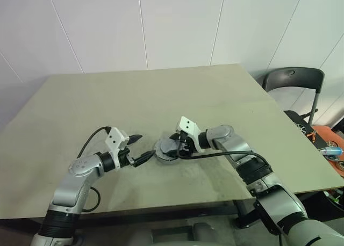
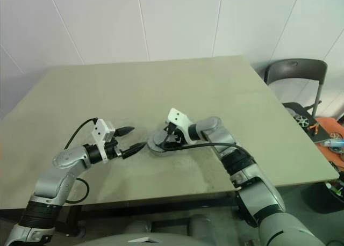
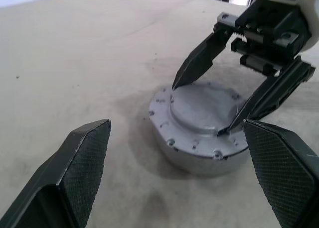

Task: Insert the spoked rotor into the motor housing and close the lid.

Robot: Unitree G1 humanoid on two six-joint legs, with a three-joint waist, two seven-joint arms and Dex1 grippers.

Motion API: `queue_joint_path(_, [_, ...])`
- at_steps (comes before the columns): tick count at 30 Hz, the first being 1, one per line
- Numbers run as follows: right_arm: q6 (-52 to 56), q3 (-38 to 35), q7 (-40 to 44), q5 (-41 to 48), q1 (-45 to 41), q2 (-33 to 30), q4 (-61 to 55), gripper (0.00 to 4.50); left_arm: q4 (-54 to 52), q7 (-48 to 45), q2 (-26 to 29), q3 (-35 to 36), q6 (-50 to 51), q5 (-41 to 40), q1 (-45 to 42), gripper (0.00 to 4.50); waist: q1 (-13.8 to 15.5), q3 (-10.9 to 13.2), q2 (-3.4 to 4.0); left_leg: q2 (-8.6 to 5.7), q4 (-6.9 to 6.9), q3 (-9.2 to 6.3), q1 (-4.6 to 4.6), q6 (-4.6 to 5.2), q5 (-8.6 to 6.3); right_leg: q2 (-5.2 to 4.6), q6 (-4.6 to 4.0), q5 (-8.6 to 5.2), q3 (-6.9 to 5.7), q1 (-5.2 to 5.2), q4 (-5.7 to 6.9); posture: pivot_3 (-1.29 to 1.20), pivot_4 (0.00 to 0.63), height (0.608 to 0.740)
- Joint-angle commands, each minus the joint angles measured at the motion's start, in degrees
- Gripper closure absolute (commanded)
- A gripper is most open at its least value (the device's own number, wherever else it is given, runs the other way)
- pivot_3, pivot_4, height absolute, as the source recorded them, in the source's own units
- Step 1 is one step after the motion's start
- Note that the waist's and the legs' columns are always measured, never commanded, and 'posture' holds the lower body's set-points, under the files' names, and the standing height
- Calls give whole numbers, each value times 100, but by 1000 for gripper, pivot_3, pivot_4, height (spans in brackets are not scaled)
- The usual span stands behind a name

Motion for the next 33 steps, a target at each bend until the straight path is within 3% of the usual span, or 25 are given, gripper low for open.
queue_joint_path(1, [390,134,333,45,225,-182,-125,1036,-2,-51,32,115,-178,14,-59,0,2,0,0,0,-2,0,-6,0,0,0,1,0,0,-7,-2,0,0,740])
queue_joint_path(17, [374,-88,549,218,-1,-304,-596,1036,-129,72,-14,53,-126,29,-42,0,30,8,-1,-4,-41,1,-34,5,-4,-9,31,4,-1,-44,-13,0,0,740])
queue_joint_path(23, [670,-635,795,1067,11,-136,-1139,1036,-293,124,8,45,67,-13,-114,0,1,23,0,-3,-40,-1,-56,5,-4,-7,33,6,-2,-66,-9,0,0,740])
queue_joint_path(33, [18,-75,457,205,116,-307,-590,1036,-890,302,62,129,645,-161,-118,0,-2,24,0,-3,-13,-4,-87,5,-4,-5,28,12,-7,-86,-2,0,0,740])
